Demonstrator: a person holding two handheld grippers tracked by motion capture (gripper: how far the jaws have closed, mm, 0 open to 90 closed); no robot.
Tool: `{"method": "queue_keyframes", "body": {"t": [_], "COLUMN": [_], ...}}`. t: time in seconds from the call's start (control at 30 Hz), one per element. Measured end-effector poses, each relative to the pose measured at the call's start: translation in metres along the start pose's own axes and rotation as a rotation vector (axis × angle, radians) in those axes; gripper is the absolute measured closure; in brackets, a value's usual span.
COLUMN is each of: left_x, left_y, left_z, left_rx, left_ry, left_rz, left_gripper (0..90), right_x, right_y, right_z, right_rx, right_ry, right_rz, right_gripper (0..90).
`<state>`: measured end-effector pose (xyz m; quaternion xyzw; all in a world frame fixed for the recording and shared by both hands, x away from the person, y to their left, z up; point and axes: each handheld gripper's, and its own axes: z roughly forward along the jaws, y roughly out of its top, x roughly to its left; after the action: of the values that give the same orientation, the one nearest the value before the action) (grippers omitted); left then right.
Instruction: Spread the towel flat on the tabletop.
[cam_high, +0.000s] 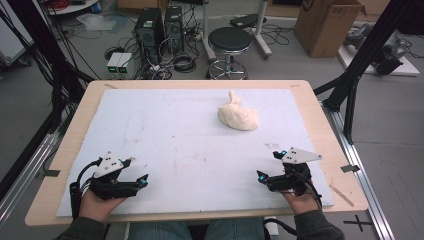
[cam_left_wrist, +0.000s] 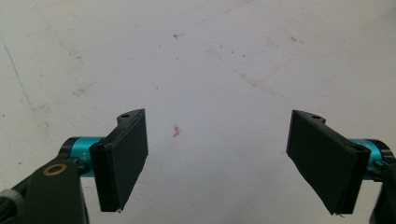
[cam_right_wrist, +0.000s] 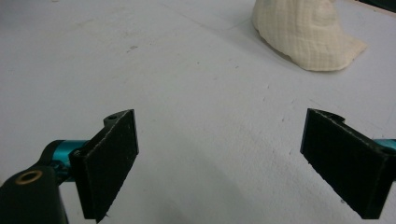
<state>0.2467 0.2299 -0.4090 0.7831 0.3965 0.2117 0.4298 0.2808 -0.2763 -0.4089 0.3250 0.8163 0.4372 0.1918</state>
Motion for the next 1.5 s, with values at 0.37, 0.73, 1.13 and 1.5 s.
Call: {"method": "queue_keyframes", "body": {"t": [0.37,0.73,1.13,1.5], "left_x": [-0.002,-0.003,-0.004,-0.002], "left_y": [-0.001,-0.001,0.000,0.000], "left_z": [0.000,-0.001,-0.004,-0.004], "left_rx": [0.002,-0.004,-0.014,-0.019], "left_ry": [-0.006,-0.008,0.014,0.020], "left_rz": [0.010,0.012,0.012,0.011], "left_gripper": [21.4,21.4,21.4,21.4], "right_x": [-0.001,-0.001,-0.010,-0.021], "right_y": [-0.001,0.000,0.012,0.043], "right_z": [0.002,0.005,0.014,0.028], "right_rx": [0.010,0.014,0.036,0.051], "right_ry": [0.004,0.010,0.027,0.042], "right_rz": [0.008,-0.005,0.007,-0.012], "right_gripper": [10.5,10.5,10.5,10.5]}}
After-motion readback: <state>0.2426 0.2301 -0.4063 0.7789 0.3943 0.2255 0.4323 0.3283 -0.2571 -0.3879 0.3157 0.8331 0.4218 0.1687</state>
